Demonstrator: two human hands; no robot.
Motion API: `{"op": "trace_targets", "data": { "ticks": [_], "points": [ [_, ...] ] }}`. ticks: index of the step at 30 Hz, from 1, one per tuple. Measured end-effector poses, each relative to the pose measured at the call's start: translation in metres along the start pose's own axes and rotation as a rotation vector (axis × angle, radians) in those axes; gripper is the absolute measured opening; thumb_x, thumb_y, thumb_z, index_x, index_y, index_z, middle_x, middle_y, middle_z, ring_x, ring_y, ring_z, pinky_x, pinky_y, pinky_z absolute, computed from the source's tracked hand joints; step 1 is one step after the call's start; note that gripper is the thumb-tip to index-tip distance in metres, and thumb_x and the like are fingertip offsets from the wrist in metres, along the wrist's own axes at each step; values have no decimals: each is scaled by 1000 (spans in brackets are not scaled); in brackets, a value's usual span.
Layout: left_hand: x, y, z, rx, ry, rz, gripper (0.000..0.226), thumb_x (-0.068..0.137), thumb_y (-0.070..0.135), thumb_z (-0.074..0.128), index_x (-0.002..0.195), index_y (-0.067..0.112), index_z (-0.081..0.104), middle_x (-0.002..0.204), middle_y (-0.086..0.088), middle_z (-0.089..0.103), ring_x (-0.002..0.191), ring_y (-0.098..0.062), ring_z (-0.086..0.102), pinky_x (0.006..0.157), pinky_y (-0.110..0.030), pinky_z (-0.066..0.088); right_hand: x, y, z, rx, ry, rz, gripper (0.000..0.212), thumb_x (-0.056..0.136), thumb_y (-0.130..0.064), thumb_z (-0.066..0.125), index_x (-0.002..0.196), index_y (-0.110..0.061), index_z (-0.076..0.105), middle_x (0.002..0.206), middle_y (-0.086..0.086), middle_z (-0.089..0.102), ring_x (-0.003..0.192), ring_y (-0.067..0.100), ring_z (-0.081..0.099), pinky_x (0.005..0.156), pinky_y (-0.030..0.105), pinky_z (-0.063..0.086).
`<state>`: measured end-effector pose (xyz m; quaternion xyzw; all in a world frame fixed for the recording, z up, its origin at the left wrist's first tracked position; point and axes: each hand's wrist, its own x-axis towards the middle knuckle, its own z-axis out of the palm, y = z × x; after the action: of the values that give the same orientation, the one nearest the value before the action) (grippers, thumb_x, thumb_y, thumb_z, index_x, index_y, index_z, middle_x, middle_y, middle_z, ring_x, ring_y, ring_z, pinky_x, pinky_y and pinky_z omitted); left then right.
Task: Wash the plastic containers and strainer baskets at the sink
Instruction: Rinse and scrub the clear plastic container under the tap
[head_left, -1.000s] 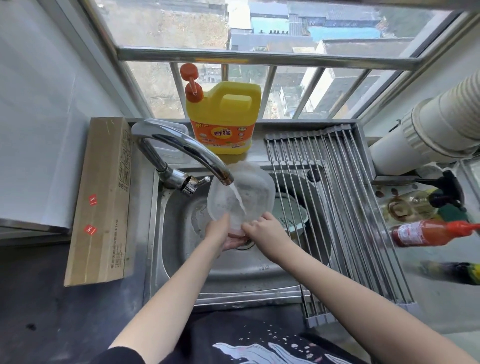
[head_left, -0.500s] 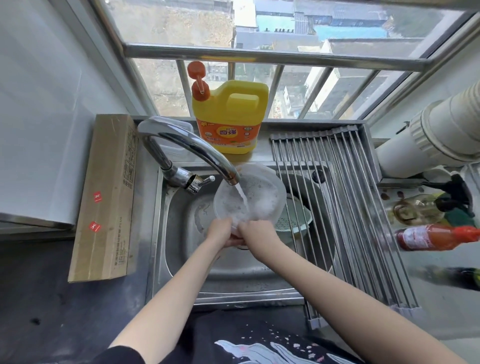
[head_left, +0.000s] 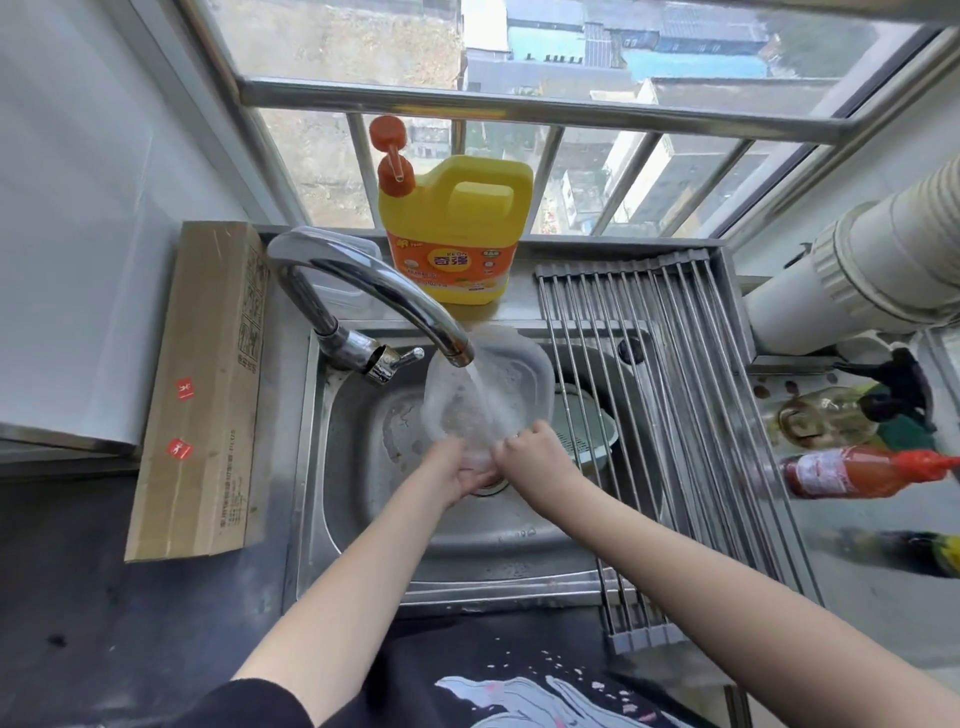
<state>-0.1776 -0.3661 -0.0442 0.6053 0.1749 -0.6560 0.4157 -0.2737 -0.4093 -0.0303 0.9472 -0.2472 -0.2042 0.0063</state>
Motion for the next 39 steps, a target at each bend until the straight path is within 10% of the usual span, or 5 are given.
{"op": "trace_targets", "data": {
  "ticks": [7, 14, 28, 36, 39],
  "points": [
    [-5, 15, -9, 360, 48, 20, 28, 96, 0, 31, 119, -6, 44, 101, -32, 63, 52, -26, 69, 33, -25, 50, 0, -2, 11, 27, -156, 143, 42, 90, -19, 53, 129, -9, 41, 126, 16, 53, 114, 33, 53, 97, 42, 32],
    [-24, 34, -27, 1024, 71, -7, 81, 91, 61, 27, 72, -7, 66, 57, -18, 66, 39, -18, 59, 36, -17, 43, -12, 9, 2, 652, -102, 23, 12, 89, -27, 60, 86, -16, 55, 93, 11, 69, 87, 30, 61, 60, 31, 31],
    [-42, 52, -75, 781, 204, 185, 97, 86, 74, 10, 62, 0, 67, 51, -10, 65, 34, -16, 54, 45, -19, 32, -2, -43, -11, 2557, 166, 579, 21, 96, -11, 51, 75, -12, 53, 59, 1, 63, 58, 13, 62, 67, 26, 50],
    [-43, 42, -65, 865, 84, 58, 92, 79, 78, 37, 89, -9, 67, 78, -23, 72, 59, -25, 70, 53, -28, 56, -9, -49, 3, 735, -63, 137, 7, 92, -21, 54, 94, -15, 57, 97, 8, 69, 92, 29, 62, 70, 33, 36],
    [-30, 30, -64, 813, 118, -3, 55, 89, 45, 55, 93, -10, 60, 81, -22, 70, 59, -23, 69, 58, -29, 57, -10, -46, 3, 403, -25, 24, 19, 88, -7, 49, 102, -18, 57, 103, 4, 67, 97, 25, 61, 78, 35, 31]
  ]
}}
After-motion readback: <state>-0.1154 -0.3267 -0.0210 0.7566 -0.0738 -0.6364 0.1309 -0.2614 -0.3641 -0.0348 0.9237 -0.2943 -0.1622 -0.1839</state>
